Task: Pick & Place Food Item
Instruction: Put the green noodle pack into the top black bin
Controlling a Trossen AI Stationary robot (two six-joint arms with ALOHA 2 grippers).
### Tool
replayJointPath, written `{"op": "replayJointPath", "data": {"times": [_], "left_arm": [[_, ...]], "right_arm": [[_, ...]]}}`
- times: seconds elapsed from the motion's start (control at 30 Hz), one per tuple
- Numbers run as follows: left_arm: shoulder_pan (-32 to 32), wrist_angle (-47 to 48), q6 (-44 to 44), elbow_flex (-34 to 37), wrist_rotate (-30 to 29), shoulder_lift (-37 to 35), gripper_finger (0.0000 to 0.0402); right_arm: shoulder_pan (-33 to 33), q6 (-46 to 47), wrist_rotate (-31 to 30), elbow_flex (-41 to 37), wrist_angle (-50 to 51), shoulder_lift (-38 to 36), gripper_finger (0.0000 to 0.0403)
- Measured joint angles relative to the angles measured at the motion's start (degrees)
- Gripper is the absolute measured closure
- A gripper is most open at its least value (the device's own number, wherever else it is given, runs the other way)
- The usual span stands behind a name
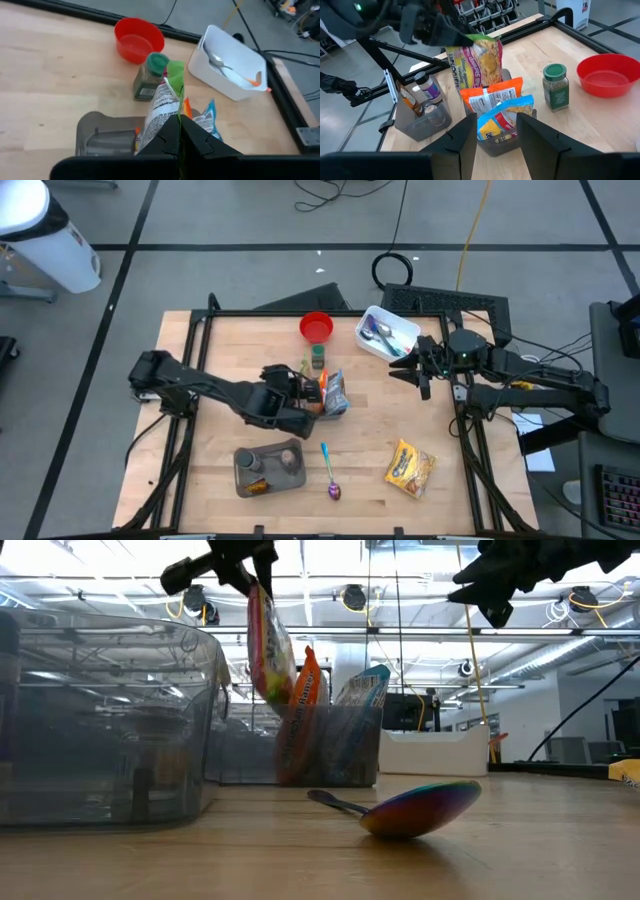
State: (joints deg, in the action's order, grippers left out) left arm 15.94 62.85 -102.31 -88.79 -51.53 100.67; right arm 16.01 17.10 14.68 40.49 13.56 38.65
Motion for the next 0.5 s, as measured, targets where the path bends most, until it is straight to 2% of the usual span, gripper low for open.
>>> {"op": "replayJointPath", "data": {"times": [0.33, 0.5], "left_arm": [[-0.99, -0.11, -4.42, 0.00, 2.18, 4.95, 0.0401], [-2.31, -0.33, -4.51, 0.00, 1.97, 5.11, 0.0401]], "right_arm": [[0.00, -0.22, -0.03, 0.00, 0.03, 0.61, 0.0273], [0.00, -0.22, -0.03, 0.00, 0.01, 0.85, 0.0273]]}}
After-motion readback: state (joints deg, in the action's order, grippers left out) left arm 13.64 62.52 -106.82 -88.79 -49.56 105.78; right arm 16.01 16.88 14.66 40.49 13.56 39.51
